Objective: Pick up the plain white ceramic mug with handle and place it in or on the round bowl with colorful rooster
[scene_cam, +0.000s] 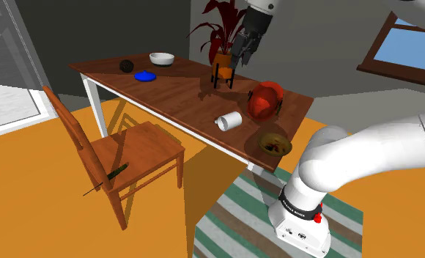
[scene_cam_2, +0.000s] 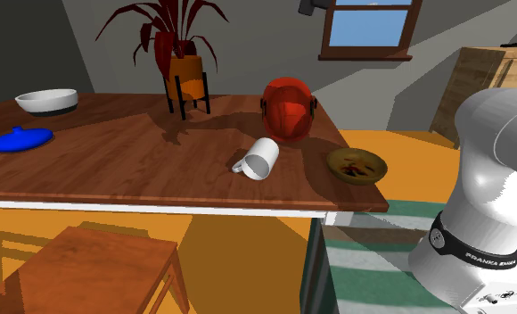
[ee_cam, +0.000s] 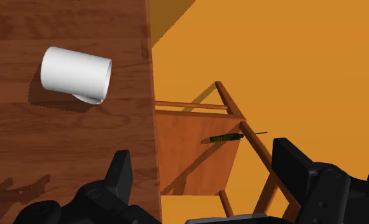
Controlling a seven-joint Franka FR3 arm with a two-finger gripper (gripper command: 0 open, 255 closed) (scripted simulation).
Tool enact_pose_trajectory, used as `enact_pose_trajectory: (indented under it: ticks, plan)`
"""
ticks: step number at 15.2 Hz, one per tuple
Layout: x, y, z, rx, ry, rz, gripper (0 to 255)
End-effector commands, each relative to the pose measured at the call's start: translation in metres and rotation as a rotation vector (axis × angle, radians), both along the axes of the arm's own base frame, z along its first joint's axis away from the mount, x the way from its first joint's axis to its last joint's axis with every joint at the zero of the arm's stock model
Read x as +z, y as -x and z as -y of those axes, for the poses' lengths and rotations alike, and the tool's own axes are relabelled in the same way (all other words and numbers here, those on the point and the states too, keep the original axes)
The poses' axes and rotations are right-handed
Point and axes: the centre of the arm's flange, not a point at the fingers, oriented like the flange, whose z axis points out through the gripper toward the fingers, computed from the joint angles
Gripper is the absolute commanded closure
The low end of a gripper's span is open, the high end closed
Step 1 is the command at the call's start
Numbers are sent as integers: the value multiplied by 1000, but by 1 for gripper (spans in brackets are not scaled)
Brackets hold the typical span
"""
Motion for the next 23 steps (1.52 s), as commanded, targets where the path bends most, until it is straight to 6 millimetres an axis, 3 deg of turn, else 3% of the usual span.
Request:
enact_pose_trajectory:
  ticks: [1, 12, 23]
  plan:
    - [0, 0, 0, 0, 0, 0, 0]
    - [-101, -109, 67, 101, -4, -207, 0]
    - [-224, -202, 123, 201, -8, -413, 0]
